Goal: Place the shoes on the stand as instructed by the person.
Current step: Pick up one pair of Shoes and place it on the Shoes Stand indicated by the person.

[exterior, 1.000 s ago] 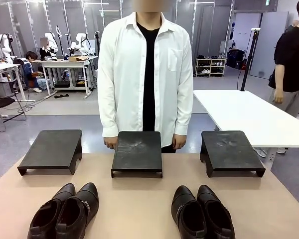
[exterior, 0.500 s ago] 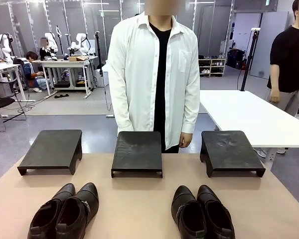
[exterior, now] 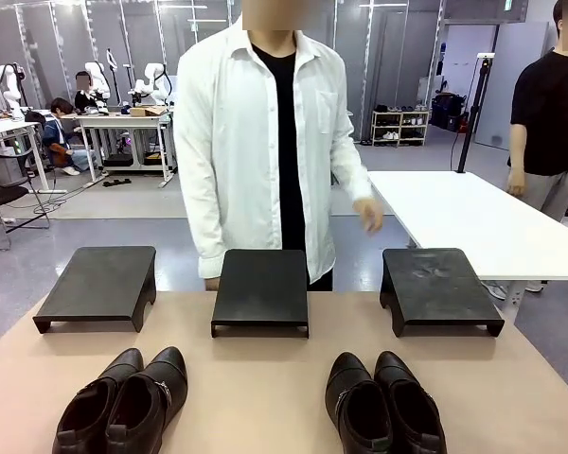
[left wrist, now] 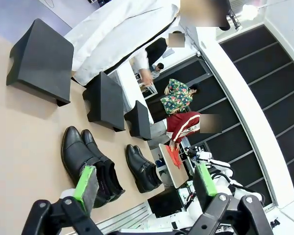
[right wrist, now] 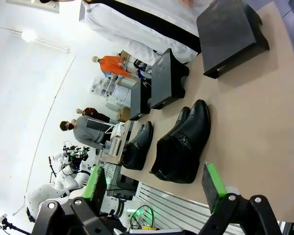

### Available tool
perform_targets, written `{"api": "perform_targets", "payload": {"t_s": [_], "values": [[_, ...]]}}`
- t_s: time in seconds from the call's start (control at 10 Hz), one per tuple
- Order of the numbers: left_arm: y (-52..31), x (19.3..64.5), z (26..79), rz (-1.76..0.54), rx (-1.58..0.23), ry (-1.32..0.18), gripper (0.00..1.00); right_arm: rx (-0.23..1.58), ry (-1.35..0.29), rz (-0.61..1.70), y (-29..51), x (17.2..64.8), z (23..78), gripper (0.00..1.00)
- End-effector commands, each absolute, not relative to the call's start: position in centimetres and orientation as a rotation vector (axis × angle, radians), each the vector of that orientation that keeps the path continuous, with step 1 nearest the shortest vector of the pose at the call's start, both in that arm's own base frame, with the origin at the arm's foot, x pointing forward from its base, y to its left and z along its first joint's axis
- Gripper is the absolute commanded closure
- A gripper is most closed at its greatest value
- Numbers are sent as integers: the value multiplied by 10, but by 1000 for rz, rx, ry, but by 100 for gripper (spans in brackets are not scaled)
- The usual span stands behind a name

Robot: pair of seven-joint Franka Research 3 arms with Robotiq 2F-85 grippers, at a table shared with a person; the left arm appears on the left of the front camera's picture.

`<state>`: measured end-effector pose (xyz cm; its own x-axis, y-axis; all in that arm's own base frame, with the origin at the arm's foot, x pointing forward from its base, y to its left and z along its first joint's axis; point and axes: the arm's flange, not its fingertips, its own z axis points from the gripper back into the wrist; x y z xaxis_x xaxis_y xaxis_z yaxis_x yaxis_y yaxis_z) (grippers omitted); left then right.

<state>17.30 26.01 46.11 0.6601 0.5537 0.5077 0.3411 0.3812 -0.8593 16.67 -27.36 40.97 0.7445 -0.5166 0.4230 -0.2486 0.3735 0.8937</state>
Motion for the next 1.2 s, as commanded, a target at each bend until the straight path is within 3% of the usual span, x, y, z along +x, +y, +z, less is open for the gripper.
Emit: {"api": "perform_targets", "payload": {"t_s": [0.0,0.8,1.1], "values": [[263,175,462,139,-1223,-916,0,1205,-780,-178,-274,167,410,0],[263,175,462,139,-1223,-916,0,1205,-780,-178,-274,167,410,0],[263,175,462,139,-1223,-916,0,1161,-702,-159,-267,169,422,0]]}}
